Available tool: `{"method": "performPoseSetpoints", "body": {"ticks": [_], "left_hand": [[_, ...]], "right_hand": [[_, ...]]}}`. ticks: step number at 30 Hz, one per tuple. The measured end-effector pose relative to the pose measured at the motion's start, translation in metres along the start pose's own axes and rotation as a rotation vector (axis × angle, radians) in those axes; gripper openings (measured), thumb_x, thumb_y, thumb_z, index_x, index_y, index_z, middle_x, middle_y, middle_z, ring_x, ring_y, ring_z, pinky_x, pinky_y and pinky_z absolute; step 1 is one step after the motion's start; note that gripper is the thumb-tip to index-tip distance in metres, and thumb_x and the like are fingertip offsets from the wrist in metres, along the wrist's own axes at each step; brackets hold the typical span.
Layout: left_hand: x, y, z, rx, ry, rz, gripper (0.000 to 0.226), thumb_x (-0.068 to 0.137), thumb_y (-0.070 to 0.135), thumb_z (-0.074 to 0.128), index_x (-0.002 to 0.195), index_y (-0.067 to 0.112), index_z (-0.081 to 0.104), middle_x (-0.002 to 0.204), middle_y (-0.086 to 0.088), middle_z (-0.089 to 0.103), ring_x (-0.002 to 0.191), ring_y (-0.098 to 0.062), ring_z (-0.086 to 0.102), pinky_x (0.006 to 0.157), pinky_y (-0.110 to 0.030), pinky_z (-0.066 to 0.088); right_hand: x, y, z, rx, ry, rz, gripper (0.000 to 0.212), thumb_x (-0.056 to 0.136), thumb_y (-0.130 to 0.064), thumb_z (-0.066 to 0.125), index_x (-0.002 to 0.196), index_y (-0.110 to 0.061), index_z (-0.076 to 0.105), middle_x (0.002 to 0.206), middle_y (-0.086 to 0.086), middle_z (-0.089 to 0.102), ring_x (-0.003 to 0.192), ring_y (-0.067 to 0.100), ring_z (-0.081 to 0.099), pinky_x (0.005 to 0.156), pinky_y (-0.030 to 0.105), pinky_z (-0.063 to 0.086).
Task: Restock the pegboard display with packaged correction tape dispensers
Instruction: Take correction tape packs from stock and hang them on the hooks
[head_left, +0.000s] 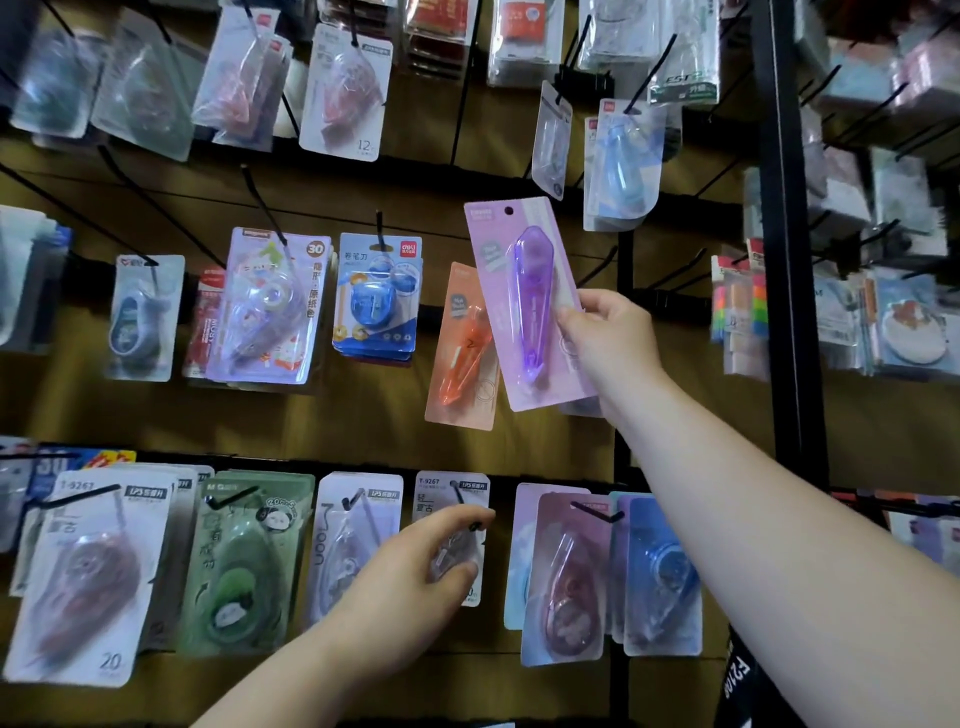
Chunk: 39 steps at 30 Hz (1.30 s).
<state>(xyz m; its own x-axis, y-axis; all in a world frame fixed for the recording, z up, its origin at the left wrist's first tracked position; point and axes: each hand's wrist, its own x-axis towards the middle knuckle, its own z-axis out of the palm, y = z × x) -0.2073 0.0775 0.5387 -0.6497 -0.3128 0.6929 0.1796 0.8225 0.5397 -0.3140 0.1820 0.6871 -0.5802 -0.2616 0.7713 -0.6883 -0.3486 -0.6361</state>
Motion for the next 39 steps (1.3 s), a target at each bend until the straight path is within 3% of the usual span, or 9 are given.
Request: {"method": "performPoseSetpoints", "body": {"ticks": [4,10,14,17,20,28,31,35,39], "left_hand": [[-0.002,0.004,-0.001,0.016,0.006,0.003,0.043,0.089,0.012,0.05,0.098,0.053,0.04,0.127,0.005,0.055,0.121,-0.015,0.048,0.096,-0.022,0.041],[-0.002,0.006,-0.003,0.014,0.007,0.012,0.039,0.09,0.012,0.049,0.104,0.049,0.042,0.124,0.005,0.052,0.12,-0.013,0.043,0.095,-0.028,0.039],[0.003,-0.005,-0.004,-0.002,-0.011,0.041,0.04,0.089,0.015,0.051,0.091,0.055,0.043,0.11,0.018,0.055,0.104,-0.001,0.05,0.08,0.003,0.034],[0.005,-0.014,-0.004,-0.021,-0.02,0.065,0.042,0.088,0.015,0.052,0.09,0.056,0.045,0.119,0.027,0.051,0.117,0.007,0.043,0.077,0.013,0.027],[0.006,-0.019,-0.004,-0.031,-0.021,0.086,0.043,0.088,0.015,0.052,0.09,0.057,0.045,0.119,0.03,0.049,0.117,0.009,0.042,0.076,0.015,0.023],[0.005,-0.02,0.0,-0.051,-0.017,0.129,0.046,0.088,0.014,0.051,0.092,0.059,0.039,0.11,0.04,0.042,0.116,0.011,0.039,0.085,0.011,0.022],[0.003,-0.017,0.001,-0.062,-0.006,0.124,0.047,0.088,0.014,0.051,0.095,0.058,0.037,0.11,0.036,0.042,0.112,0.012,0.038,0.083,0.011,0.022],[0.002,-0.01,0.004,-0.181,0.028,0.079,0.047,0.087,0.007,0.052,0.097,0.052,0.042,0.111,0.023,0.05,0.106,0.006,0.044,0.08,0.008,0.032],[-0.017,-0.001,0.004,-0.399,0.078,-0.027,0.042,0.087,-0.004,0.048,0.103,0.035,0.049,0.099,0.013,0.059,0.092,0.007,0.055,0.078,-0.003,0.046]], "right_hand": [[0.001,0.001,0.003,-0.073,-0.024,0.05,0.027,0.085,-0.011,0.05,0.063,-0.026,0.054,0.099,0.011,0.064,0.097,0.035,0.064,0.085,0.056,0.053],[0.014,0.013,0.014,-0.166,0.008,0.044,0.014,0.083,-0.007,0.05,0.073,-0.005,0.06,0.08,0.013,0.055,0.098,0.043,0.061,0.086,0.049,0.053],[0.028,0.029,0.03,-0.318,0.023,0.028,0.019,0.088,-0.011,0.048,0.098,-0.004,0.062,0.082,0.006,0.051,0.086,0.028,0.055,0.069,0.029,0.044],[0.039,0.043,0.042,-0.44,0.019,0.023,0.012,0.089,-0.013,0.045,0.09,-0.011,0.058,0.076,0.006,0.049,0.079,0.024,0.048,0.053,0.02,0.034],[0.048,0.056,0.052,-0.519,0.057,0.05,0.005,0.091,-0.015,0.044,0.087,-0.016,0.046,0.09,0.011,0.051,0.078,0.024,0.045,0.045,0.02,0.021],[0.048,0.069,0.059,-0.586,0.045,0.06,0.015,0.088,-0.014,0.047,0.1,-0.017,0.056,0.125,0.018,0.053,0.095,0.03,0.052,0.047,0.019,0.021],[0.029,0.059,0.05,-0.595,-0.014,0.077,0.035,0.089,-0.012,0.048,0.124,-0.008,0.047,0.133,0.015,0.048,0.114,0.031,0.05,0.065,0.021,0.037],[-0.014,0.041,0.028,-0.882,-0.082,-0.106,0.041,0.089,-0.014,0.047,0.13,-0.01,0.04,0.137,0.015,0.042,0.125,0.033,0.042,0.094,0.037,0.041],[-0.069,0.03,-0.001,-0.864,-0.184,-0.252,0.033,0.089,-0.014,0.047,0.122,-0.015,0.05,0.13,0.007,0.048,0.122,0.025,0.042,0.098,0.034,0.038]]}}
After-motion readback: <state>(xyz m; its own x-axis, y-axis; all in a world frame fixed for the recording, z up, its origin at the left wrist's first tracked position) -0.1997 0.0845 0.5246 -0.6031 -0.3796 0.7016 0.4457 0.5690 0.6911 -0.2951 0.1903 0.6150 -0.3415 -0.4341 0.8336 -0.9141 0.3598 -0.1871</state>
